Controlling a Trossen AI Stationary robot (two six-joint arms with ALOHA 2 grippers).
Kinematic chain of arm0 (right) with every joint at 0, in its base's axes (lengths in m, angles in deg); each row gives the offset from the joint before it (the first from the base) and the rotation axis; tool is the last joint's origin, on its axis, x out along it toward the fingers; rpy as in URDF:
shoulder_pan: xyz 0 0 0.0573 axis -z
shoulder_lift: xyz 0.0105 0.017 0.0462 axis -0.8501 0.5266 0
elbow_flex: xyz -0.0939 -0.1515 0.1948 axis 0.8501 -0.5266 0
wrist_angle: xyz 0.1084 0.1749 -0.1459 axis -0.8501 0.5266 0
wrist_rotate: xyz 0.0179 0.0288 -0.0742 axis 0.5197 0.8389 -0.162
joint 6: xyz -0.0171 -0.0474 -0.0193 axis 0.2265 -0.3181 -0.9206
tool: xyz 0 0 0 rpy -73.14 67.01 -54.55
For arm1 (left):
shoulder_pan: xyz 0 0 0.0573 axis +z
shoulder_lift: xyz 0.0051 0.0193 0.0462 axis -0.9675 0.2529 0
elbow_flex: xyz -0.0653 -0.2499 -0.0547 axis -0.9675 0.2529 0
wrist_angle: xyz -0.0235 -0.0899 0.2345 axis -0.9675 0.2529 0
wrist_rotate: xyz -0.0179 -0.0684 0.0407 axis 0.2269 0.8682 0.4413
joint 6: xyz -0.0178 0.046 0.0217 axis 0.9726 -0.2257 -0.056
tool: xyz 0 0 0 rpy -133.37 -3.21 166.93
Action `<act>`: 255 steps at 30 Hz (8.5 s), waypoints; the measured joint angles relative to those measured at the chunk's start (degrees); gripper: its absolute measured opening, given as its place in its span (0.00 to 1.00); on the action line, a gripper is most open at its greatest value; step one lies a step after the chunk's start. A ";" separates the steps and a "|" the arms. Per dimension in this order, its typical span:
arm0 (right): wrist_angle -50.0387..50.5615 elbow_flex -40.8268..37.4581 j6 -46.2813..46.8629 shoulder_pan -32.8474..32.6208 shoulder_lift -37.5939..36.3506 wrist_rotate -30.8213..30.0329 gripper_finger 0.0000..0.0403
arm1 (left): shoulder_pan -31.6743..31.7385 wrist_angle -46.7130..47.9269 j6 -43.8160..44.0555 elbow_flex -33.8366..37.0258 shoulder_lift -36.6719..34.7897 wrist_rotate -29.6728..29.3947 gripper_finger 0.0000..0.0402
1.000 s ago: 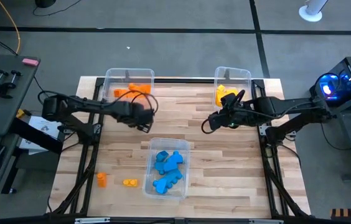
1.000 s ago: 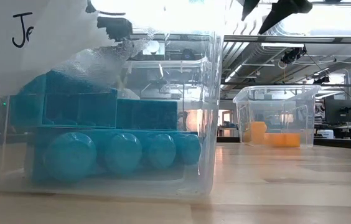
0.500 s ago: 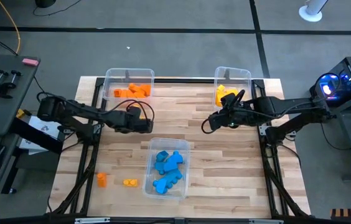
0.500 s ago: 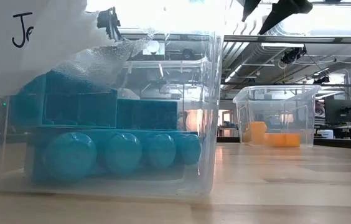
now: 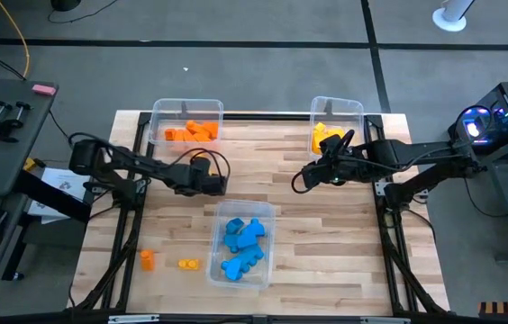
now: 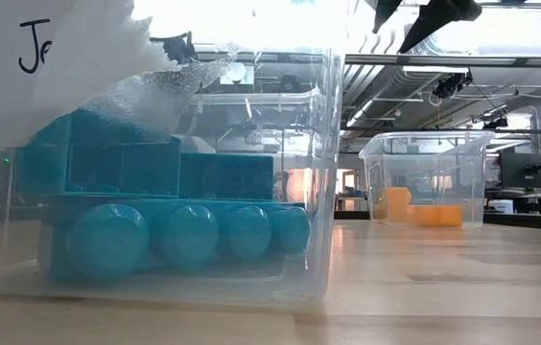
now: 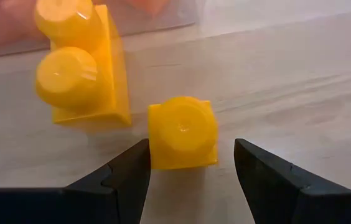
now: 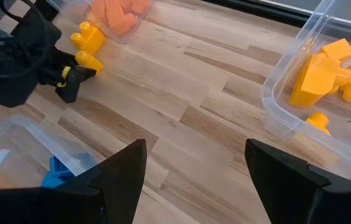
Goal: Sort blocks
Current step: Put the yellow game piece into the top right transparent bin
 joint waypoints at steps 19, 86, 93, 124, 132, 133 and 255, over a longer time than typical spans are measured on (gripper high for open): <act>0.00 0.00 -0.03 -0.04 0.00 0.43 0.67 | -2.44 -5.05 -3.49 0.00 4.24 -0.44 0.25; -25.52 -0.02 -19.24 -9.53 -8.33 -29.31 0.67 | 5.24 17.54 -69.87 -66.96 9.38 32.45 0.63; -19.10 -0.02 -15.78 -9.55 -8.24 -25.10 0.67 | -13.98 5.53 -62.64 -30.73 -18.66 23.56 0.63; -10.86 -0.02 -11.72 -9.53 -7.72 -20.25 0.67 | -43.63 7.97 -39.35 -11.65 -3.79 32.08 0.63; -10.05 -0.02 -11.65 -9.53 -7.65 -19.84 0.67 | -43.65 7.68 -37.78 -11.67 2.10 32.05 0.63; -10.05 -0.02 -11.63 -9.53 -7.65 -19.85 0.67 | -43.60 7.76 -37.26 -11.67 3.13 32.06 0.63; -10.73 -0.02 -0.19 -9.38 0.85 -17.76 0.67 | 3.14 -31.82 -35.39 29.03 -32.95 9.79 0.00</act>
